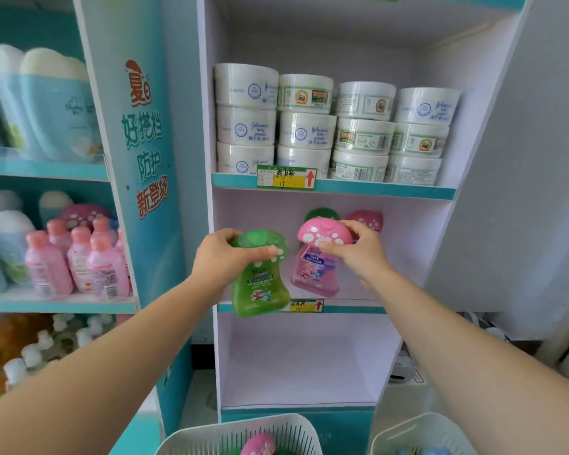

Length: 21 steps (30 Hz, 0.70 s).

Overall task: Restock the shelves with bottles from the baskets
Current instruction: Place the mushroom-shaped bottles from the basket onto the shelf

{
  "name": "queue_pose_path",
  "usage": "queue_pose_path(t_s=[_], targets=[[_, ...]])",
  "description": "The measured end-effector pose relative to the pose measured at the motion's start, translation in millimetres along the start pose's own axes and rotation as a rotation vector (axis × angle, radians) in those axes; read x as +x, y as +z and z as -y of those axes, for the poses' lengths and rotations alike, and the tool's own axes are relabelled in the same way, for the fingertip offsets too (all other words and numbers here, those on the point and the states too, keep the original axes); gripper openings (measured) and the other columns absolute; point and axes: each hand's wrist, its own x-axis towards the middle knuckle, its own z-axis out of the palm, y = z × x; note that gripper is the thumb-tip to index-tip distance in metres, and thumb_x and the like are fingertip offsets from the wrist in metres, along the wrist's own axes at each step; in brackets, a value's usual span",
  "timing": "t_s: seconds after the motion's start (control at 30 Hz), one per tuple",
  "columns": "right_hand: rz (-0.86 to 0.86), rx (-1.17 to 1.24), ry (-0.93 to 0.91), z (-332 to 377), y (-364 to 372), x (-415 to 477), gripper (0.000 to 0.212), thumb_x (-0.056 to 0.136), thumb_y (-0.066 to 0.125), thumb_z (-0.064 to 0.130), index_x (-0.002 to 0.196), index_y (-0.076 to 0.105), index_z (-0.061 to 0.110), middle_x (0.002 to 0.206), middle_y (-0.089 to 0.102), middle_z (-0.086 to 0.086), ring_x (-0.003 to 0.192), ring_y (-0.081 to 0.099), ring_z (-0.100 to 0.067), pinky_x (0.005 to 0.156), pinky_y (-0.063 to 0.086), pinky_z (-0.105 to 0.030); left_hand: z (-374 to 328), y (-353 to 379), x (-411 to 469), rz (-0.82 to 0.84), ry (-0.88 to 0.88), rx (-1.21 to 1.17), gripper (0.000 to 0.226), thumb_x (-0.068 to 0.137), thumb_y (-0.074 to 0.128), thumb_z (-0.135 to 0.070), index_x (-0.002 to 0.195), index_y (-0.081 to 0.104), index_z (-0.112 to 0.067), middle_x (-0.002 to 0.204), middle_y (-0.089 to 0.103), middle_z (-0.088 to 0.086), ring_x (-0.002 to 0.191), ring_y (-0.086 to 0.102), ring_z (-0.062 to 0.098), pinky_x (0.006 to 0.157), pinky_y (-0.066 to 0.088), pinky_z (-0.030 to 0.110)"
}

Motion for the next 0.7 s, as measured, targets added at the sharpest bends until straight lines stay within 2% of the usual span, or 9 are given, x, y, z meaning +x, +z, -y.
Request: queue_pose_path(t_s=[0.17, 0.3, 0.43, 0.6, 0.7], targets=[[-0.005, -0.033, 0.001, -7.8, 19.7, 23.3, 0.069, 0.063, 0.087, 0.020, 0.123, 0.053, 0.018, 0.115, 0.057, 0.001, 0.104, 0.058, -0.020, 0.088, 0.054, -0.037, 10.4, -1.8, 10.8, 0.064, -0.029, -0.026, 0.051, 0.053, 0.089, -0.035, 0.094, 0.066, -0.014, 0.084, 0.071, -0.002, 0.074, 0.068, 0.012, 0.060, 0.050, 0.022], [0.015, -0.056, 0.021, -11.8, 40.3, 41.4, 0.070, 0.064, 0.087, 0.020, 0.124, 0.050, 0.014, 0.114, 0.056, 0.000, 0.102, 0.056, -0.018, 0.083, 0.048, -0.029, 16.5, -0.1, 25.7, 0.081, -0.022, -0.037, 0.050, 0.052, 0.089, -0.035, 0.093, 0.066, -0.015, 0.083, 0.072, -0.003, 0.074, 0.070, 0.013, 0.062, 0.052, 0.023], [0.052, -0.082, 0.025, -16.1, 58.4, 61.3, 0.068, 0.065, 0.086, 0.017, 0.124, 0.053, 0.011, 0.121, 0.059, -0.005, 0.108, 0.057, -0.023, 0.091, 0.047, -0.034, 18.9, 4.8, 40.8, 0.090, -0.010, -0.056, 0.052, 0.049, 0.090, -0.037, 0.092, 0.067, -0.016, 0.081, 0.073, -0.004, 0.073, 0.071, 0.013, 0.064, 0.054, 0.025], [0.088, -0.150, -0.011, -23.5, 77.8, 85.1, 0.066, 0.064, 0.086, 0.021, 0.122, 0.055, 0.011, 0.121, 0.061, -0.006, 0.100, 0.057, -0.019, 0.091, 0.048, -0.035, 20.9, 10.9, 55.3, 0.101, -0.003, -0.054, 0.063, 0.038, 0.087, -0.046, 0.091, 0.067, -0.018, 0.082, 0.073, -0.004, 0.076, 0.071, 0.013, 0.072, 0.057, 0.030], [0.109, -0.167, -0.012, -29.6, 90.0, 97.4, 0.064, 0.063, 0.087, 0.023, 0.119, 0.056, 0.014, 0.119, 0.063, -0.005, 0.105, 0.061, -0.023, 0.094, 0.050, -0.040, 22.8, 12.2, 59.9, 0.087, 0.003, -0.044, 0.058, 0.043, 0.089, -0.044, 0.091, 0.067, -0.019, 0.082, 0.073, -0.005, 0.076, 0.071, 0.012, 0.071, 0.057, 0.029]])
